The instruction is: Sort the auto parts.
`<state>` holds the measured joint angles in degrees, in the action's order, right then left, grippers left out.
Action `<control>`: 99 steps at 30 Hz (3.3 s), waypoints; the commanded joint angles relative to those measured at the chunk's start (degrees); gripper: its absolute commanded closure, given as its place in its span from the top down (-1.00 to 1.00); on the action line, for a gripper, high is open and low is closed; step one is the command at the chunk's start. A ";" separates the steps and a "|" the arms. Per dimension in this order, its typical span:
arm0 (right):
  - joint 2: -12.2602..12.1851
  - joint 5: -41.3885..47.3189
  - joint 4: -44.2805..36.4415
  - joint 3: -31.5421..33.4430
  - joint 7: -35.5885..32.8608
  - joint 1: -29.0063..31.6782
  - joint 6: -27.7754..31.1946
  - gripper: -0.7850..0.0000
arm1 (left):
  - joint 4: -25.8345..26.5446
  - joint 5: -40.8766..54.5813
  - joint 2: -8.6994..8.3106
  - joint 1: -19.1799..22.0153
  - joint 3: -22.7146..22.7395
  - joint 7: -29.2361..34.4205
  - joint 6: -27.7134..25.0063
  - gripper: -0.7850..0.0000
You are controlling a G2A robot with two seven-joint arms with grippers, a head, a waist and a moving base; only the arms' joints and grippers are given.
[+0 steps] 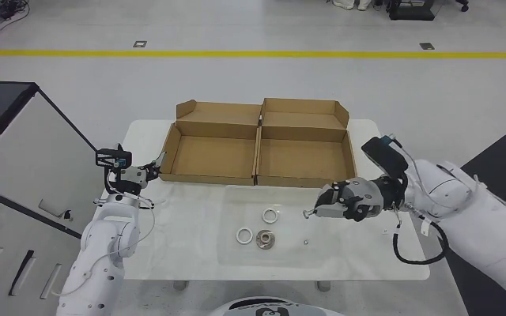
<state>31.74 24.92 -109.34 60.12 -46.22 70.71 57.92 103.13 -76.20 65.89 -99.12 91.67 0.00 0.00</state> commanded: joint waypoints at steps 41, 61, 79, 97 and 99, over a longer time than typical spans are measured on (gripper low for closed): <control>18.05 59.27 6.32 1.50 -36.55 -14.37 -36.38 -1.00 | 0.00 0.00 0.00 0.00 0.00 0.00 0.00 1.00; 19.02 57.57 4.56 1.54 -31.18 -14.57 -38.43 -1.00 | 0.00 0.00 0.00 0.00 0.00 0.00 0.00 1.00; 21.67 45.05 4.88 -1.95 -23.94 -16.88 -40.32 -1.00 | 0.00 0.00 0.00 0.00 0.00 0.00 0.00 1.00; 21.54 36.75 2.85 0.41 -20.18 -14.67 -43.17 -1.00 | 0.00 0.00 0.00 0.00 0.00 0.00 0.00 1.00; 21.65 37.11 2.44 0.83 -20.02 -14.02 -43.40 -1.00 | 0.00 0.00 0.00 0.00 0.00 0.00 0.00 1.00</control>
<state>53.34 61.69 -106.76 60.80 -66.27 56.44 14.56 103.13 -76.20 65.89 -99.12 91.67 0.00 0.00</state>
